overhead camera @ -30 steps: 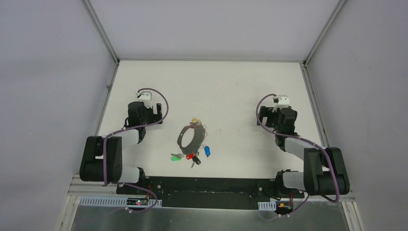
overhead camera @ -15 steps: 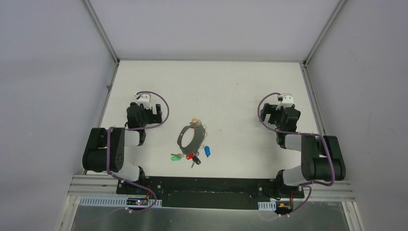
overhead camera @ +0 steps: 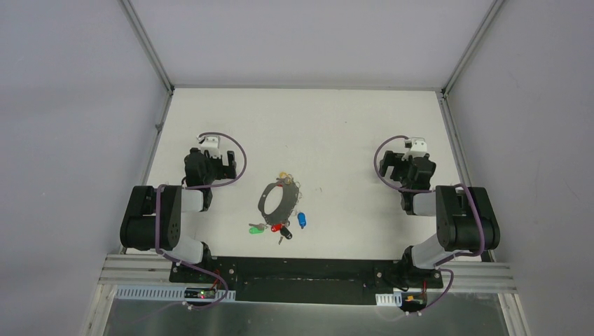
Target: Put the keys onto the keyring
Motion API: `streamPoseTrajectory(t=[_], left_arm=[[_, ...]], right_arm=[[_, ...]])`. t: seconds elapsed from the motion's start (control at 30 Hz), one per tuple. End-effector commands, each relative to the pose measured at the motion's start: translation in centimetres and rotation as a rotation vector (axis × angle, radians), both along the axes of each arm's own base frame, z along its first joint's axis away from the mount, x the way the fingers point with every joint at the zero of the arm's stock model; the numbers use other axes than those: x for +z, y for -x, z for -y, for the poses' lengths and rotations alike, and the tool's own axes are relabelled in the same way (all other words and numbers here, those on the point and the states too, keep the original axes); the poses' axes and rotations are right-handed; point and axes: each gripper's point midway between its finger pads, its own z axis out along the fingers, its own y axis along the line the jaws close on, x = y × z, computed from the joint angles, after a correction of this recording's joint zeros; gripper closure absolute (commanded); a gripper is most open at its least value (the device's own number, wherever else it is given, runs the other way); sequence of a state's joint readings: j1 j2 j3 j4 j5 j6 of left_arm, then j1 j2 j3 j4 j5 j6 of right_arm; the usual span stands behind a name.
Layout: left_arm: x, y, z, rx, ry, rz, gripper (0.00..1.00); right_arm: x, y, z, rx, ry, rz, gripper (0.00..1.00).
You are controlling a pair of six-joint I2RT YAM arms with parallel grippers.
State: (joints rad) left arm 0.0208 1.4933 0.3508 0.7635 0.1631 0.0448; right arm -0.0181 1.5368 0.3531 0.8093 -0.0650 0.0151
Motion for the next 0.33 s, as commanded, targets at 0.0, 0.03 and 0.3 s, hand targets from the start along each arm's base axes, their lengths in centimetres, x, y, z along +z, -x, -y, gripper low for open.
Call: streamPoseTrajectory(t=[0.0,0.03,0.3], left_arm=[[1.82,-1.17,0.28,-0.026,-0.008,0.067,0.01],[1.83,-1.17,0.29,-0.025,-0.008,0.068,0.01],[1.76,-1.25,0.44,-0.031,-0.015,0.062,0.01]], right_arm=[[1.89,-1.14,0.30,-0.017,-0.007,0.076,0.00],[1.90,-1.14,0.34,-0.018,-0.007,0.076,0.00],[1.79,-1.19,-0.21,0.016,-0.006,0.068,0.00]])
